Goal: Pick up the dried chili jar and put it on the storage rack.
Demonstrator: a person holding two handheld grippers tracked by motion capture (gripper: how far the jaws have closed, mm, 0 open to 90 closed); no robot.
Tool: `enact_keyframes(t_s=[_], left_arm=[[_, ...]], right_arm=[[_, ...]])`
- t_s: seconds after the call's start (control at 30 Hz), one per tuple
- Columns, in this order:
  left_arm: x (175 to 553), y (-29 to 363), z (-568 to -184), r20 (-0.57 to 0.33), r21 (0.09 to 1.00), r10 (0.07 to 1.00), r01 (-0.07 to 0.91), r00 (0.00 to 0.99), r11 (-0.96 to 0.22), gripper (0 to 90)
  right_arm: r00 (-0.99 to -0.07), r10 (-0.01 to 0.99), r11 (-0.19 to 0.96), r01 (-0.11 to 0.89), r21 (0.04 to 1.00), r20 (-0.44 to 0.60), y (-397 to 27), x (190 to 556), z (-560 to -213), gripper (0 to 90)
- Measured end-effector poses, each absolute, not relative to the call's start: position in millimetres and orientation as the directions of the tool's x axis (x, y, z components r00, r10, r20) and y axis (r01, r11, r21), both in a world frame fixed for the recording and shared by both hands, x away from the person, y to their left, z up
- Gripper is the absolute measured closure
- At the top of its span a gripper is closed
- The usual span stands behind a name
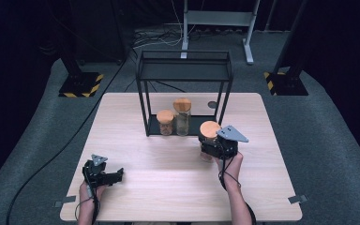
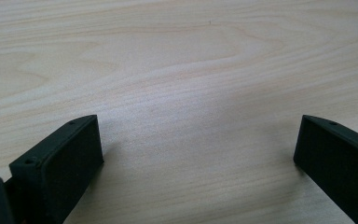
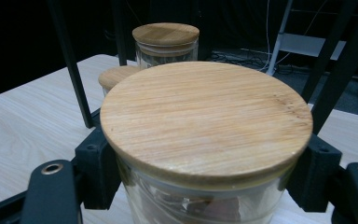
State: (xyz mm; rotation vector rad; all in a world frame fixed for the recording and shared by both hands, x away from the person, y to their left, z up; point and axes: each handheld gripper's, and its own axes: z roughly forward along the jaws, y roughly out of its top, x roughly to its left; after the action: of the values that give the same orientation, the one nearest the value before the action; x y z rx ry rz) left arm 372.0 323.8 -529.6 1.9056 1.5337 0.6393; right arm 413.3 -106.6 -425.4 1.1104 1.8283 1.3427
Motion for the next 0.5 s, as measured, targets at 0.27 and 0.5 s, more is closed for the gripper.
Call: enact_keyframes(t_s=[0.27,0.5], left_arm=[[372.0,323.8,-529.6,-0.002,0.713,0.977,0.686,0.215,-0.149,0.3],[372.0,323.8,-529.6,-0.002,0.712,0.977,0.686,0.215,-0.149,0.3]], right_arm=[[-0.469,0.883,0.137,0.272,0.952,0.007,-104.2,418.7,-423.3,24.6],[-0.468,0.884,0.142,0.275,0.951,0.004,-103.5,421.0,-423.7,24.6]])
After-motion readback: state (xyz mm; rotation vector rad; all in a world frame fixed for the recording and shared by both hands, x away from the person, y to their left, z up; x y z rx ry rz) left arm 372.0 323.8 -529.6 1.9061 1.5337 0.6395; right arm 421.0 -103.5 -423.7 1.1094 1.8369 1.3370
